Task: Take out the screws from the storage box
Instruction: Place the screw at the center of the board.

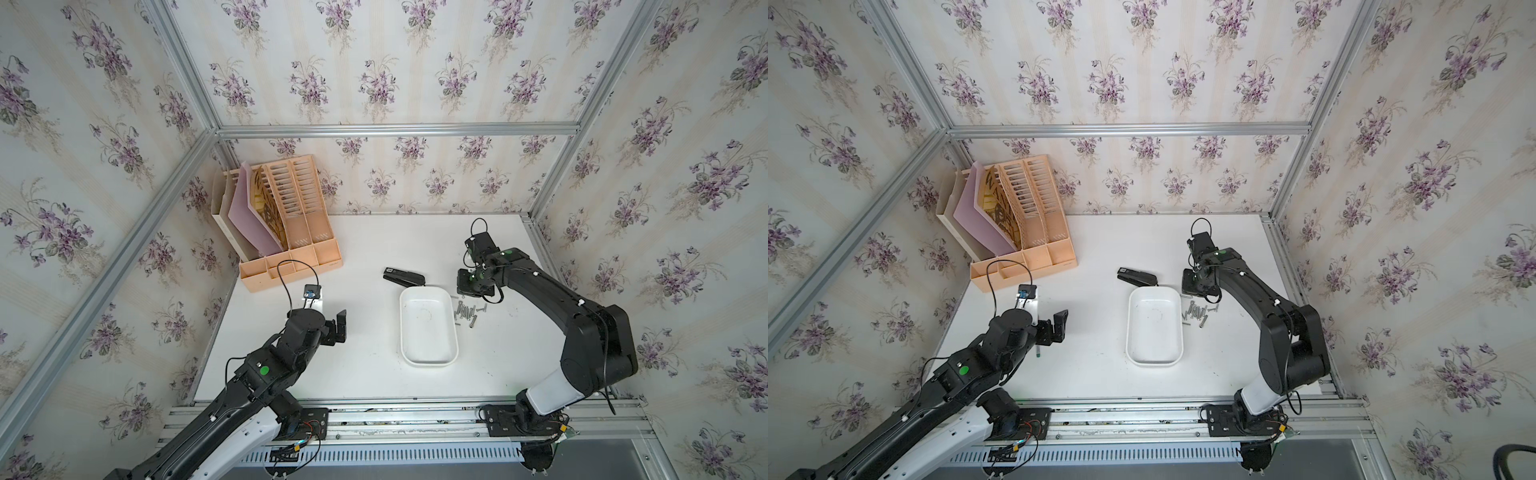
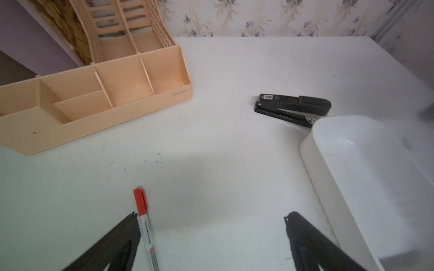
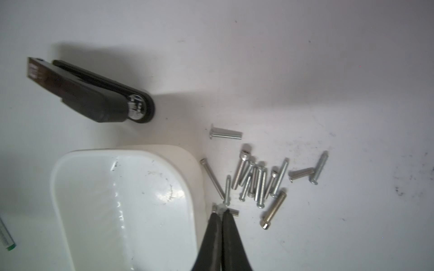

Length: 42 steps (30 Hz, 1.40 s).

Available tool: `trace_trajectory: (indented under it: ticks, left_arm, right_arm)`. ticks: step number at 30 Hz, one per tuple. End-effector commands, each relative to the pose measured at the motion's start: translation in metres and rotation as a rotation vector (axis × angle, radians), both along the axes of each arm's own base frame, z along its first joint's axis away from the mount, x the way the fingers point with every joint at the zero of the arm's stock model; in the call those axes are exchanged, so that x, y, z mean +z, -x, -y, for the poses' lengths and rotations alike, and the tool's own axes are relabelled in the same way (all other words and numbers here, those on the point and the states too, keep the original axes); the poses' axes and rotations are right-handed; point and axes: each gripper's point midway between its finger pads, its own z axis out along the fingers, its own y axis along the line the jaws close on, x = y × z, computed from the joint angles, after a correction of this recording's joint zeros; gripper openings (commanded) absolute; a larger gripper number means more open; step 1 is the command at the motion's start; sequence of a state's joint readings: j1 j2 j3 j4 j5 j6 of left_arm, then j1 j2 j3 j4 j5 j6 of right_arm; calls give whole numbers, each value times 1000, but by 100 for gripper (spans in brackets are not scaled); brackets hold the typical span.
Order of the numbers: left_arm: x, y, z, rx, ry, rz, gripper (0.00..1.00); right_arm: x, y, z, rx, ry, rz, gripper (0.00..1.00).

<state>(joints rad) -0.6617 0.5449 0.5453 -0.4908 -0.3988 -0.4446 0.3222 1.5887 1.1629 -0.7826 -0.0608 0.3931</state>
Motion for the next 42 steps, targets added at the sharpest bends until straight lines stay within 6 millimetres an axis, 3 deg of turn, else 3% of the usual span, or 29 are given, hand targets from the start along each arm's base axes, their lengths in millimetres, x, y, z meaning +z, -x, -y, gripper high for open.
trace_trajectory:
  ticks: [1, 6, 11, 19, 21, 24, 28, 31, 37, 39, 42]
  left_arm:
    - [7, 3, -37, 176, -27, 93, 99]
    - [8, 7, -58, 271, -12, 167, 99]
    - [-2, 9, -82, 410, -73, 146, 99]
    - [-8, -3, -86, 431, -132, 158, 99]
    - [-10, -6, -88, 434, -144, 165, 99]
    - [-15, -11, -93, 445, -144, 163, 99]
    - [-22, -21, -102, 481, -93, 150, 99]
    - [-26, -31, -107, 496, -66, 137, 99]
    - [-23, -63, -111, 459, -102, 136, 99]
    - [-24, -77, -109, 409, -148, 134, 99]
    - [-34, -95, -109, 362, -161, 109, 99]
  right_arm:
    - [-16, 10, 16, -43, 29, -50, 0]
    - [-40, 19, 30, -97, 70, -116, 0]
    - [-51, 19, 39, -131, 83, -137, 2]
    - [-67, 17, 42, -154, 103, -163, 4]
    - [-70, 17, 43, -159, 109, -169, 10]
    - [-69, 14, 45, -167, 119, -162, 28]
    - [-49, -2, 40, -164, 91, -103, 49]
    - [-31, -16, 39, -173, 85, -49, 56]
    - [12, -52, 41, -213, 53, 112, 57]
    - [32, -65, 48, -246, 59, 182, 51]
    - [72, -83, 66, -333, 49, 331, 53]
